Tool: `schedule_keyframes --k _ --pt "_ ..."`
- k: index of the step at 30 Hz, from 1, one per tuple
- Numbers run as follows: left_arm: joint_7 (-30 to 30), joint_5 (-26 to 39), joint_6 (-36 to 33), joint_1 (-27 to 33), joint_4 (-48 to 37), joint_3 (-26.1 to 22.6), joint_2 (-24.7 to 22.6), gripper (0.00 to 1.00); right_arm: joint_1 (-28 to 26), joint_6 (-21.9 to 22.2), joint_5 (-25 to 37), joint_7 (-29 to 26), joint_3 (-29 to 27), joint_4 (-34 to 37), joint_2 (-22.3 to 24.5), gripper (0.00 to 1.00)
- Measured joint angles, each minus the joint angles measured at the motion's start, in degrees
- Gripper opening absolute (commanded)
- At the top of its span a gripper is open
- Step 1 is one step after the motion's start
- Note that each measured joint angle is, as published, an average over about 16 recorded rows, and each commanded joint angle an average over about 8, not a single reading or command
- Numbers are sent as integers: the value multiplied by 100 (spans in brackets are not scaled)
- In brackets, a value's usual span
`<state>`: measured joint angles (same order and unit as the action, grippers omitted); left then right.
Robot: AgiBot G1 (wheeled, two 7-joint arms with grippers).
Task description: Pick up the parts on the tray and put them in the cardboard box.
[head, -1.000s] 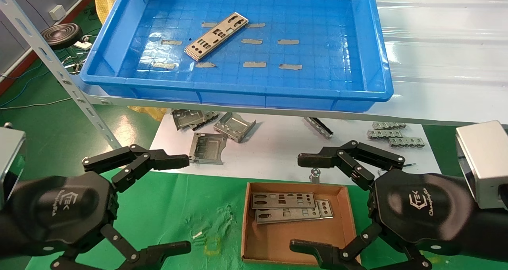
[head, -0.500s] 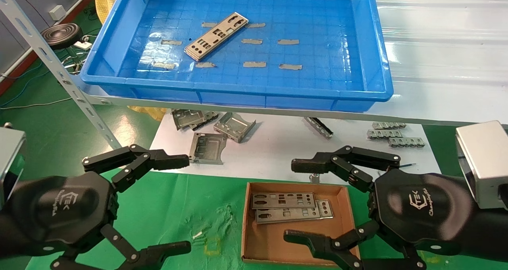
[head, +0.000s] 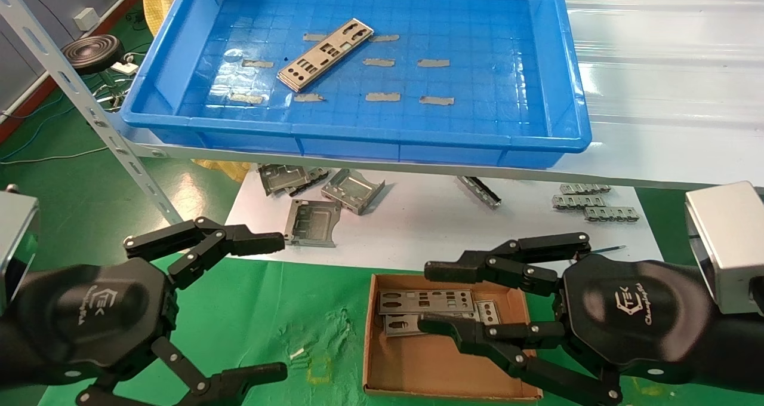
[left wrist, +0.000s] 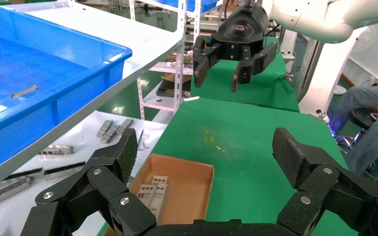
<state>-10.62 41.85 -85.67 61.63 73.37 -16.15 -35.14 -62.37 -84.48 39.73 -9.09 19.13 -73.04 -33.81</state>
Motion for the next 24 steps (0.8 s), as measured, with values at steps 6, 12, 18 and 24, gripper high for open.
schedule_keyframes --k 6,12,18,24 --pt "5 21 26 47 2 7 -6 100 0 0 0 0 0 0 0 0" --pt "-42 211 138 472 -73 -32 -130 100 -1 -1 0 1 1 1 0 0" --pt "-111 686 302 1390 -558 -224 -536 100 -1 -1 0 1 2 2 0 0" --pt "-93 1416 436 2598 -1629 -606 -1251 100 -2 -1 -1 2 3 3 0 0"
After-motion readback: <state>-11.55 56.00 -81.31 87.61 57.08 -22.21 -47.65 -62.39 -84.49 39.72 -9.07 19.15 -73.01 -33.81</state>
